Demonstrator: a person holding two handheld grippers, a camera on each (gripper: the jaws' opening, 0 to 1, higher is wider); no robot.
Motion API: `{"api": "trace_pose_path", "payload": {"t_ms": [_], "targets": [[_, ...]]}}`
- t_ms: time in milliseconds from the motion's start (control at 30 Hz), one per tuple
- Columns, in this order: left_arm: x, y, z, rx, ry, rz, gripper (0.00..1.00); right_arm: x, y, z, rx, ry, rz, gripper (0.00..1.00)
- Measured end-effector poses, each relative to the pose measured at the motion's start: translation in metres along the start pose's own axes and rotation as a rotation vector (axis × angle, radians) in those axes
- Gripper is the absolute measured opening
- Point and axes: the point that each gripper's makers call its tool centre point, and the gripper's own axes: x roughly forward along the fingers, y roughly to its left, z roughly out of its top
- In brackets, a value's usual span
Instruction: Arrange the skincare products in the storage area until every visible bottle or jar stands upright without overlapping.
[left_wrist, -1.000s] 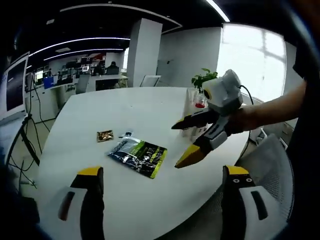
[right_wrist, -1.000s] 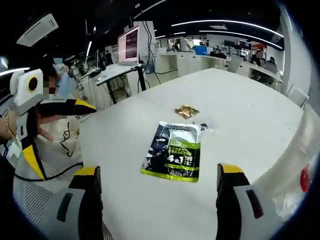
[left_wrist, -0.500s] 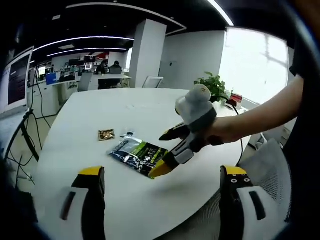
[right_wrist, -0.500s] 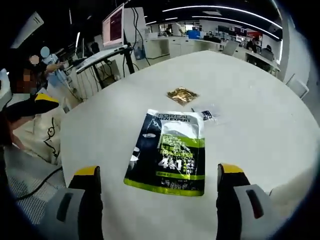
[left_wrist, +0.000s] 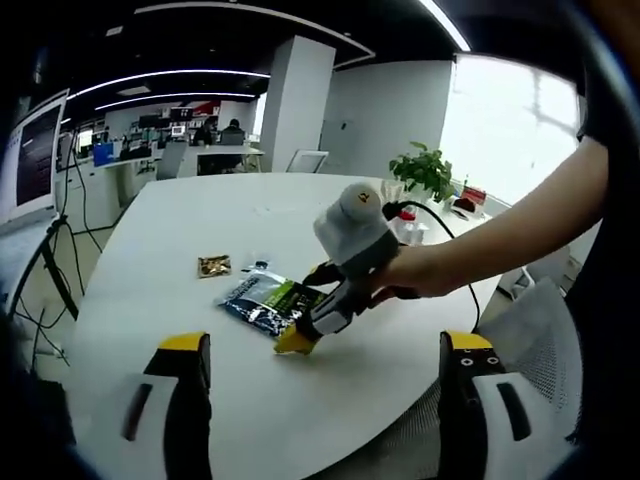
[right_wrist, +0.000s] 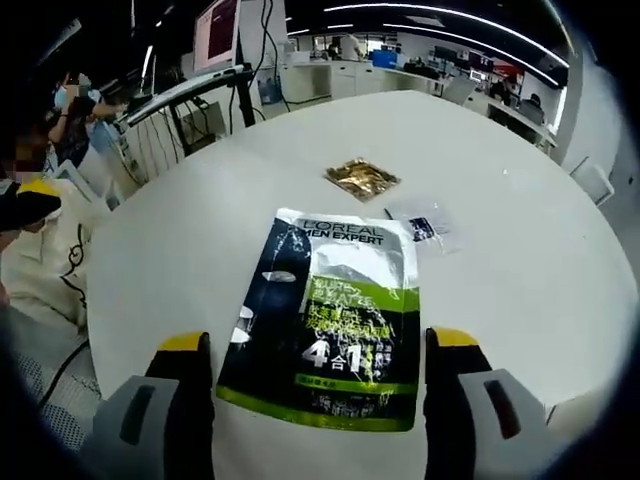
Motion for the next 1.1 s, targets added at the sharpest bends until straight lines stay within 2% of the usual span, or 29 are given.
{"api": "trace_pose_path", "payload": {"t_ms": [67,167,367,400,433,467,500,533,567,600,700,733,767,833,867,1000,1033,1067,1100], "targets": [[0.000,0.000,0.000,0.000,0.003,0.000,0.88,0.002,-0.008,-0.002,-0.039,0.012,-0.037,0.81],[0.001,0.000,0.000,0.003,0.005,0.002,0.88,0.000,-0.006,0.000,-0.037,-0.014,-0.029,0.77],[0.001,0.001,0.001,0.005,-0.005,0.002,0.87,-0.002,-0.005,0.002,-0.045,-0.073,-0.060,0.74],[0.001,0.001,0.001,0.004,-0.004,0.001,0.87,-0.003,-0.003,0.003,-0.074,-0.079,-0.054,0.69],[0.001,0.001,0.001,0.003,-0.004,0.000,0.87,-0.004,0.003,0.008,-0.134,-0.102,-0.039,0.57],[0.001,0.001,0.001,0.004,-0.005,-0.001,0.87,-0.007,0.007,0.002,-0.104,-0.082,-0.039,0.38],[0.001,0.001,0.001,0.003,-0.004,-0.002,0.86,-0.007,0.013,0.002,-0.182,-0.086,-0.027,0.20],[0.001,0.001,0.001,0.002,-0.003,-0.002,0.86,-0.007,0.015,0.000,-0.190,-0.079,-0.033,0.03],[0.001,0.001,0.000,0.003,-0.001,-0.002,0.86,-0.010,0.007,0.000,-0.188,-0.107,-0.106,0.01],[0.001,0.001,0.000,0.004,-0.002,-0.001,0.86,-0.010,0.010,-0.002,-0.121,-0.124,-0.088,0.01],[0.001,0.001,0.000,0.003,-0.002,0.001,0.86,-0.012,0.014,-0.003,-0.102,-0.111,-0.057,0.02],[0.001,0.001,0.000,0.004,-0.002,0.000,0.86,-0.012,0.019,-0.003,-0.132,-0.096,0.002,0.02],[0.001,0.001,0.001,0.004,-0.003,0.000,0.86,-0.010,0.018,-0.001,-0.167,-0.093,0.009,0.02],[0.001,0.001,0.000,0.003,-0.002,0.000,0.86,-0.025,0.014,0.014,-0.195,-0.148,-0.001,0.04],[0.001,0.001,0.000,0.003,-0.001,0.001,0.86,-0.026,0.010,0.016,-0.191,-0.147,-0.002,0.08],[0.001,0.001,0.000,0.002,0.001,-0.003,0.86,-0.023,-0.023,0.028,-0.125,-0.157,-0.020,0.47],[0.001,0.001,0.000,0.002,0.003,-0.004,0.86,-0.019,-0.028,0.027,-0.113,-0.143,-0.010,0.53],[0.001,0.001,-0.001,0.003,0.005,-0.004,0.86,-0.013,-0.034,0.019,-0.095,-0.085,-0.016,0.60],[0.001,0.001,-0.001,0.003,0.007,-0.004,0.86,-0.009,-0.038,0.020,-0.095,-0.082,-0.020,0.69]]}}
